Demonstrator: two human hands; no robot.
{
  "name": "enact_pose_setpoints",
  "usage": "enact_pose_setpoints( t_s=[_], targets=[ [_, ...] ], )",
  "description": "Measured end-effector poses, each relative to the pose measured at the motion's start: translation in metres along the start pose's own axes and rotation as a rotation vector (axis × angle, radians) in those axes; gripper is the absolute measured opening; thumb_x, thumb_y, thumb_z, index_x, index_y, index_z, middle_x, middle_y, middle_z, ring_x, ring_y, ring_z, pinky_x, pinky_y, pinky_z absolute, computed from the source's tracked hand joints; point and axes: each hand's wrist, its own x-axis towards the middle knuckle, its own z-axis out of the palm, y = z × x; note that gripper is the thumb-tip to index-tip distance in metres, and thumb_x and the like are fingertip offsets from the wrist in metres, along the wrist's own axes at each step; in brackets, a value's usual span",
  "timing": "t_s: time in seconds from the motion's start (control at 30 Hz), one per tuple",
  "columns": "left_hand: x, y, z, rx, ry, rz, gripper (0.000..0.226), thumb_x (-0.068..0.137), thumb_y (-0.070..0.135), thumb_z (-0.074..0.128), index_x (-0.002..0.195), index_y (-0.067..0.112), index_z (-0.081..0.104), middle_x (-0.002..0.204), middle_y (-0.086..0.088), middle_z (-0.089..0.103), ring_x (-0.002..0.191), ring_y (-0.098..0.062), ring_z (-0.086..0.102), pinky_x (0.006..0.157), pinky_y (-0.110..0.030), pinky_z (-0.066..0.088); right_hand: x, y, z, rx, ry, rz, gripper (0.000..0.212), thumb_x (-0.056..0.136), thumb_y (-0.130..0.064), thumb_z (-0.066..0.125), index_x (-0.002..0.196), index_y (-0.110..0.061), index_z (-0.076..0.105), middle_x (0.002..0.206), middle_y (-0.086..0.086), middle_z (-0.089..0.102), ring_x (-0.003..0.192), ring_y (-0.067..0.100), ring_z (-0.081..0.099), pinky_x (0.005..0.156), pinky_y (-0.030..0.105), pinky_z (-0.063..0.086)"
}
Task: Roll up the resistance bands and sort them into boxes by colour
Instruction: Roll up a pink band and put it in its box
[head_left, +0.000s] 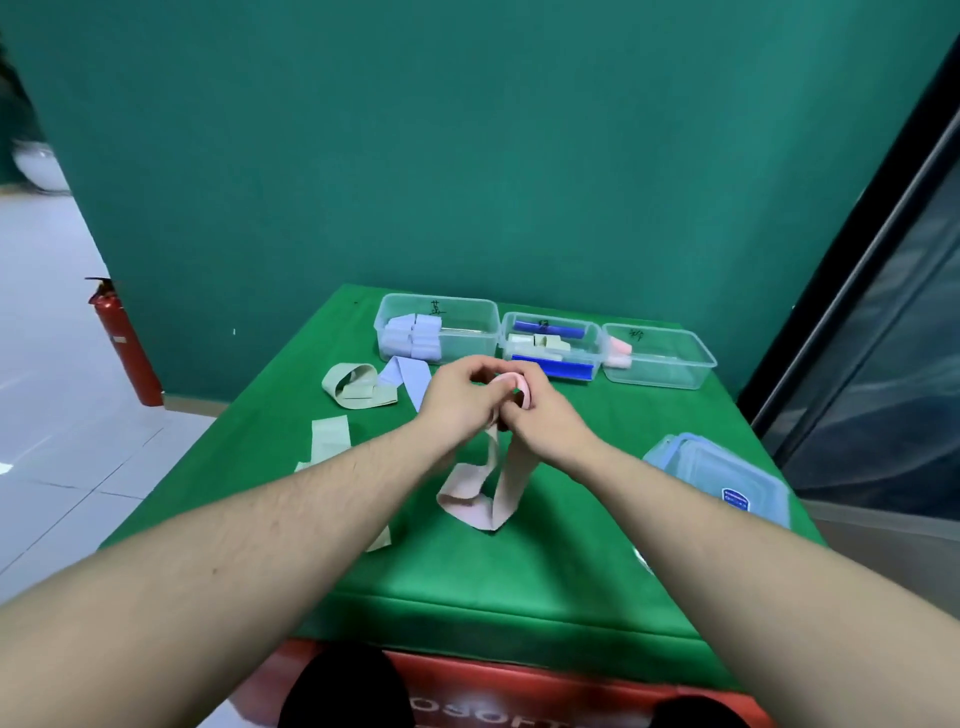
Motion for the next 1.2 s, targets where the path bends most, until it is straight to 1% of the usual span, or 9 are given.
enact_pose_setpoints(
  t_s=[0.23, 0.37, 0.5, 0.6, 0.77, 0.87, 0.97, 1.1, 1.2],
  targets=[
    [-0.025, 0.031, 0.040, -0.231, -0.082, -0.104, 0.038, 0.084, -0.013, 0.060, 0.104, 0.018, 0.068, 0.087, -0.005, 0.064, 0.074, -0.014, 0.058, 0.063, -0.017, 0.049, -0.039, 0.004, -0.044, 0.164, 0.037, 0.108, 0.028, 0.093, -0.022, 0.057, 0.121, -0.027, 0.054, 0.099, -0.002, 0.068, 0.078, 0.017, 0.066, 0.089, 0.044, 0.056],
    [-0.041, 0.048, 0.051, -0.148, -0.133, -0.017, 0.045, 0.084, -0.016, 0.052, 0.103, 0.022, 0.068, 0.088, 0.000, 0.064, 0.079, -0.012, 0.058, 0.059, -0.013, 0.050, -0.070, -0.001, -0.068, 0.197, -0.086, 0.134, 0.036, 0.091, -0.024, 0.055, 0.126, -0.031, 0.050, 0.106, 0.000, 0.068, 0.087, 0.013, 0.064, 0.075, 0.031, 0.053],
    [-0.055, 0.063, 0.049, -0.085, -0.263, 0.090, 0.047, 0.083, -0.018, 0.054, 0.104, 0.022, 0.067, 0.091, 0.000, 0.068, 0.081, -0.009, 0.062, 0.070, -0.015, 0.052, -0.099, -0.010, -0.096, 0.410, -0.294, 0.220, 0.028, 0.091, -0.051, 0.058, 0.117, -0.042, 0.061, 0.084, -0.011, 0.069, 0.074, 0.006, 0.062, 0.074, 0.029, 0.049],
    [-0.065, 0.071, 0.044, -0.077, -0.342, 0.139, 0.050, 0.081, -0.019, 0.058, 0.106, 0.024, 0.066, 0.100, -0.007, 0.068, 0.088, -0.011, 0.063, 0.087, -0.021, 0.052, -0.109, -0.011, -0.110, 0.453, -0.320, 0.230, 0.042, 0.087, -0.069, 0.050, 0.113, -0.043, 0.070, 0.098, -0.008, 0.071, 0.089, 0.009, 0.063, 0.081, 0.030, 0.050],
    [-0.083, 0.084, 0.040, -0.121, -0.350, 0.169, 0.052, 0.083, -0.021, 0.055, 0.109, 0.023, 0.065, 0.102, -0.004, 0.065, 0.088, -0.003, 0.066, 0.081, -0.015, 0.051, -0.117, -0.019, -0.113, 0.327, -0.156, 0.159, 0.033, 0.092, -0.047, 0.061, 0.111, -0.024, 0.073, 0.100, -0.012, 0.071, 0.092, 0.010, 0.057, 0.084, 0.033, 0.041],
    [-0.088, 0.086, 0.038, -0.153, -0.328, 0.148, 0.058, 0.083, -0.021, 0.051, 0.113, 0.027, 0.063, 0.112, -0.005, 0.063, 0.102, -0.013, 0.066, 0.088, -0.023, 0.052, -0.122, -0.023, -0.113, 0.328, -0.093, 0.121, 0.038, 0.092, -0.042, 0.064, 0.113, -0.010, 0.071, 0.109, -0.004, 0.074, 0.098, 0.011, 0.060, 0.094, 0.038, 0.045],
    [-0.093, 0.083, 0.040, -0.224, -0.291, 0.070, 0.049, 0.086, -0.009, 0.050, 0.120, 0.026, 0.059, 0.120, -0.008, 0.063, 0.109, -0.021, 0.062, 0.096, -0.037, 0.049, -0.127, -0.024, -0.110, 0.395, -0.061, 0.101, 0.028, 0.092, -0.036, 0.066, 0.111, -0.017, 0.073, 0.111, 0.001, 0.074, 0.096, 0.012, 0.063, 0.092, 0.036, 0.048],
    [-0.098, 0.069, 0.044, -0.309, -0.291, -0.129, 0.026, 0.093, 0.023, 0.060, 0.118, 0.015, 0.062, 0.116, -0.009, 0.070, 0.099, -0.026, 0.070, 0.085, -0.033, 0.057, -0.126, -0.020, -0.105, 0.453, 0.006, 0.104, 0.020, 0.090, -0.025, 0.068, 0.109, -0.020, 0.073, 0.105, 0.005, 0.074, 0.089, 0.015, 0.063, 0.079, 0.032, 0.050],
    [-0.095, 0.056, 0.050, -0.274, -0.176, -0.186, 0.020, 0.091, 0.017, 0.066, 0.110, 0.010, 0.066, 0.102, -0.008, 0.073, 0.076, -0.021, 0.070, 0.076, -0.031, 0.059, -0.121, -0.012, -0.098, 0.477, 0.016, 0.143, 0.021, 0.090, -0.013, 0.067, 0.110, -0.017, 0.068, 0.100, 0.008, 0.074, 0.086, 0.019, 0.066, 0.077, 0.035, 0.054]
  ],
)
